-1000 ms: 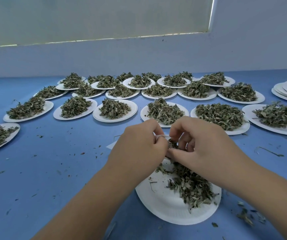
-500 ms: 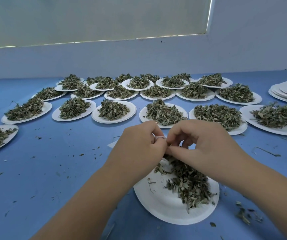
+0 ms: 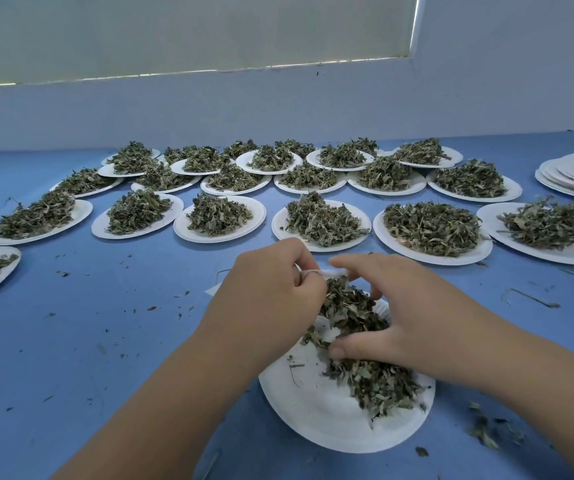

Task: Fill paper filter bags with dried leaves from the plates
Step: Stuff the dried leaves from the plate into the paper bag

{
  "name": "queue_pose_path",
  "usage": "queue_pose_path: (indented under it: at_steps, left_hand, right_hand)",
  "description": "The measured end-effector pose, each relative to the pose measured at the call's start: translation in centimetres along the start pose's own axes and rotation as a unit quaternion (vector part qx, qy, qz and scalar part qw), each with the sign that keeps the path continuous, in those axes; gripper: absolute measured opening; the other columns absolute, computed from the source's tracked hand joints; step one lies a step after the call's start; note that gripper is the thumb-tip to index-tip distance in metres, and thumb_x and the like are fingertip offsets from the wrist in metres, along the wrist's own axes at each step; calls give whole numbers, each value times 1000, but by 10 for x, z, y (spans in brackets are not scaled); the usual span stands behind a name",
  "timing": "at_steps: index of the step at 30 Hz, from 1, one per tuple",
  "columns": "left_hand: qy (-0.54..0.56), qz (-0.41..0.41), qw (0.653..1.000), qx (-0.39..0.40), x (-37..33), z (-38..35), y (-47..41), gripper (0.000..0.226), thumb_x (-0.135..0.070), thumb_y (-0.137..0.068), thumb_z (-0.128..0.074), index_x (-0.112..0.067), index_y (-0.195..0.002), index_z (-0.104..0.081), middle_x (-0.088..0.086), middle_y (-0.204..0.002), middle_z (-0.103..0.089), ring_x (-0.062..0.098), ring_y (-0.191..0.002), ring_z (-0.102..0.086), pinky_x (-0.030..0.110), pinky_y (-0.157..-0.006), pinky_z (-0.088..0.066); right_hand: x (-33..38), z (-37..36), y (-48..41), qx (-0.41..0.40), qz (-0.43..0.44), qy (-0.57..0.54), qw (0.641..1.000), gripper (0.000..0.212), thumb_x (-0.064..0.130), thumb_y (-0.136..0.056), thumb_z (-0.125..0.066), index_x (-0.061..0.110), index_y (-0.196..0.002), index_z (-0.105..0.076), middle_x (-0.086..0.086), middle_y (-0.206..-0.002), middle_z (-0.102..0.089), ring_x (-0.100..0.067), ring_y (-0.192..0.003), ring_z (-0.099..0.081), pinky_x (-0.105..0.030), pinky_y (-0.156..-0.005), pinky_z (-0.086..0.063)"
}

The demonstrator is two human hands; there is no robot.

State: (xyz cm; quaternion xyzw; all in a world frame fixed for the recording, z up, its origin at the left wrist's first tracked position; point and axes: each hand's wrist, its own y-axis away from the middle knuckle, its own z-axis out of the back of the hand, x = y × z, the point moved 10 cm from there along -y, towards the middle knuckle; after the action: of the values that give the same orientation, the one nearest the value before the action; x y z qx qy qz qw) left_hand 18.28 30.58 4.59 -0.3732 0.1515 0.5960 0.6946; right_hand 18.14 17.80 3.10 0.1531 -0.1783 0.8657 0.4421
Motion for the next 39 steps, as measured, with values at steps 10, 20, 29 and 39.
queue_pose_path:
  at_steps: [10,20,29,39]
  left_hand:
    - [4,2,1000,1,-1,0,0,14,-21,-82,-54,-27,-70,-57,-9,-47,-48,6,-43,-40,19,-43,-34]
    - [12,0,1000,-6,-5,1,1,12,-20,-80,-55,-26,-70,-58,-11,-48,-50,6,-46,-44,21,-46,-38]
    - [30,2,1000,-5,-8,-1,3,11,-19,-80,-58,-25,-70,-59,-8,-51,-54,5,-45,-44,15,-44,-36]
    - [47,19,999,10,-10,-2,3,13,-16,-81,-59,-23,-71,-62,4,-60,-62,3,-47,-45,9,-44,-35]
  right_hand:
    - [7,15,4,-94,0,9,996,39,54,-71,-55,44,-109,-54,28,-86,-52,12,-88,-43,-10,-71,-34]
    - [26,26,10,-158,55,12,986,15,27,-78,-77,28,-91,-70,23,-72,-51,7,-73,-46,-19,-68,-41]
    - [26,27,7,-180,34,16,983,17,30,-78,-75,32,-93,-68,20,-70,-48,0,-67,-47,-17,-63,-39]
    - [28,29,8,-203,35,-24,978,15,21,-76,-77,25,-81,-63,16,-72,-52,-2,-74,-49,-14,-66,-38]
